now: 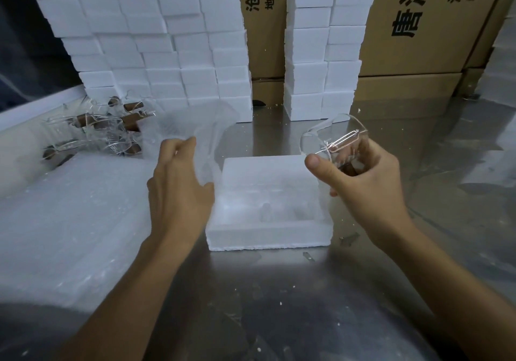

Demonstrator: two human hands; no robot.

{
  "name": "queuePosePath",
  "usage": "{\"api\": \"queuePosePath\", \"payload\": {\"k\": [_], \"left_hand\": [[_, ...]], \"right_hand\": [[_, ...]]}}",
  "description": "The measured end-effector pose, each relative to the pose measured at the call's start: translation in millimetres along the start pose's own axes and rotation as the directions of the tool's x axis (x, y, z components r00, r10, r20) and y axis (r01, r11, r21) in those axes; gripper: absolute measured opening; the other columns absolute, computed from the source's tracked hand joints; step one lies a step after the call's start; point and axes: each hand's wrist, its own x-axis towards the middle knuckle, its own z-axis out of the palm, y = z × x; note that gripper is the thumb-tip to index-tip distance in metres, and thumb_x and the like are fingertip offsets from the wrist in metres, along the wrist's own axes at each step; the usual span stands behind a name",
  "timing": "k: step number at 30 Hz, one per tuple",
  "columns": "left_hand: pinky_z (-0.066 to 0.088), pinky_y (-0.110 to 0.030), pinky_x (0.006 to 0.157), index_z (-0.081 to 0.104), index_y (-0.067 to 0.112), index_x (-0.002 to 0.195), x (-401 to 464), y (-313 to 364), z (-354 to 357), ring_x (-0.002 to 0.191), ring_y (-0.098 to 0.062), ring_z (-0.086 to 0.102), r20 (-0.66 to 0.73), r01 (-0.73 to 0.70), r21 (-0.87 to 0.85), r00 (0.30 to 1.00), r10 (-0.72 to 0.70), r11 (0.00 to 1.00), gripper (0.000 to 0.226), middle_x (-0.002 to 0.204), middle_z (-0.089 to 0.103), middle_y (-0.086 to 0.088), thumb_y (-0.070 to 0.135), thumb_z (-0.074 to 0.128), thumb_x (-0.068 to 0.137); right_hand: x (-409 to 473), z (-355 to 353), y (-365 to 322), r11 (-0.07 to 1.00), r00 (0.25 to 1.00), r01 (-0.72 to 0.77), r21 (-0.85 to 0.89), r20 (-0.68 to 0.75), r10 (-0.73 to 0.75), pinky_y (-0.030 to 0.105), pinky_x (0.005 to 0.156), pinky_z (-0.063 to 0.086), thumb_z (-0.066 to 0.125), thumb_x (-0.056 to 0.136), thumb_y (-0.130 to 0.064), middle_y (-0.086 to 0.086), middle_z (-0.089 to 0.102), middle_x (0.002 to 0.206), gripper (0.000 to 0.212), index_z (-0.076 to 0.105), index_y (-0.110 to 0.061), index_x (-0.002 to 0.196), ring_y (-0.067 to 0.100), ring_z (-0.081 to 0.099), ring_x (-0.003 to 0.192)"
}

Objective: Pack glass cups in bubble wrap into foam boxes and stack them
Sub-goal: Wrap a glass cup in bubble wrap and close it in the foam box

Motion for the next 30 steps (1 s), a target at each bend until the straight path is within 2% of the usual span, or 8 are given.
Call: {"api": "queuePosePath", "payload": {"k": [5,9,13,15,19,22,27,30], "left_hand": [[0.048,-0.040,0.094,0.030,0.013,0.153,-9,10,4,0.124,-0.029,0.051,0.018,-0.133,-0.001,0.991,0.133,0.991,0.092,0.158,0.030,-0.001,-0.007,0.075,0.076],[0.059,-0.042,0.075,0.020,0.020,0.156,-17,19,10,0.101,-0.033,0.064,0.063,-0.260,-0.036,0.963,0.262,0.965,0.105,0.164,0.012,0.013,-0.014,0.071,0.071],[0.058,-0.039,0.060,0.015,0.036,0.153,-26,29,20,0.070,-0.031,0.065,0.087,-0.325,-0.107,0.938,0.335,0.940,0.113,0.158,0.027,0.012,-0.016,0.070,0.069],[0.057,-0.036,0.064,0.021,0.039,0.150,-29,31,24,0.075,-0.028,0.065,0.096,-0.305,-0.210,0.939,0.331,0.929,0.107,0.143,0.046,0.013,-0.015,0.068,0.070],[0.051,-0.020,0.074,0.019,0.033,0.155,-29,28,28,0.115,-0.012,0.042,0.089,-0.323,-0.275,0.929,0.359,0.906,0.108,0.159,0.014,0.025,-0.014,0.067,0.070],[0.047,-0.017,0.087,0.017,0.029,0.156,-25,28,27,0.126,0.003,0.031,0.088,-0.328,-0.326,0.923,0.374,0.887,0.108,0.161,0.011,0.023,-0.014,0.067,0.070],[0.054,-0.035,0.055,0.013,0.032,0.156,-27,33,20,0.066,-0.016,0.059,0.105,-0.369,-0.261,0.908,0.406,0.892,0.108,0.160,0.002,0.029,-0.013,0.067,0.074],[0.052,-0.031,0.051,0.020,0.017,0.157,-31,39,18,0.075,-0.028,0.065,0.119,-0.496,-0.217,0.841,0.527,0.841,0.104,0.165,0.013,0.009,-0.019,0.063,0.069]], "right_hand": [[-2,2,-8,0.860,0.947,-0.292,0.419,0.252,0.198,0.024,0.063,0.055,0.079,0.049,-0.048,0.025,0.067,0.096,0.054,0.053,-0.004,0.067,0.018,0.073,0.091],[-7,8,-19,0.600,0.834,-0.467,0.649,0.549,0.054,0.024,0.073,0.056,0.082,0.054,-0.054,0.014,0.063,0.127,0.049,0.074,-0.012,0.077,0.003,0.058,0.062],[-16,23,-33,0.461,0.724,-0.572,0.678,0.682,-0.106,0.029,0.092,0.053,0.070,0.076,-0.055,0.009,0.062,0.135,0.033,0.073,-0.022,0.076,0.017,0.066,0.113],[-19,30,-36,0.468,0.734,-0.582,0.665,0.678,-0.050,0.031,0.101,0.046,0.064,0.081,-0.055,0.009,0.063,0.135,0.034,0.072,-0.023,0.072,0.018,0.058,0.128],[-17,32,-29,0.509,0.800,-0.559,0.655,0.589,0.120,0.033,0.104,0.049,0.053,0.090,-0.046,0.014,0.056,0.142,0.036,0.076,-0.023,0.075,0.019,0.056,0.130],[-15,28,-22,0.571,0.809,-0.542,0.617,0.566,0.157,0.042,0.110,0.045,0.054,0.092,-0.044,0.005,0.069,0.119,0.034,0.076,-0.017,0.089,0.018,0.065,0.115],[-18,36,-14,0.804,0.869,-0.429,0.411,0.431,0.243,0.048,0.111,0.042,0.054,0.091,-0.052,-0.016,0.067,0.124,0.037,0.078,-0.026,0.102,0.007,0.051,0.129],[-21,42,-13,0.946,0.943,-0.196,0.258,0.315,0.109,0.052,0.113,0.037,0.047,0.098,-0.047,-0.045,0.056,0.117,0.033,0.073,-0.037,0.117,-0.015,0.024,0.138]]}}
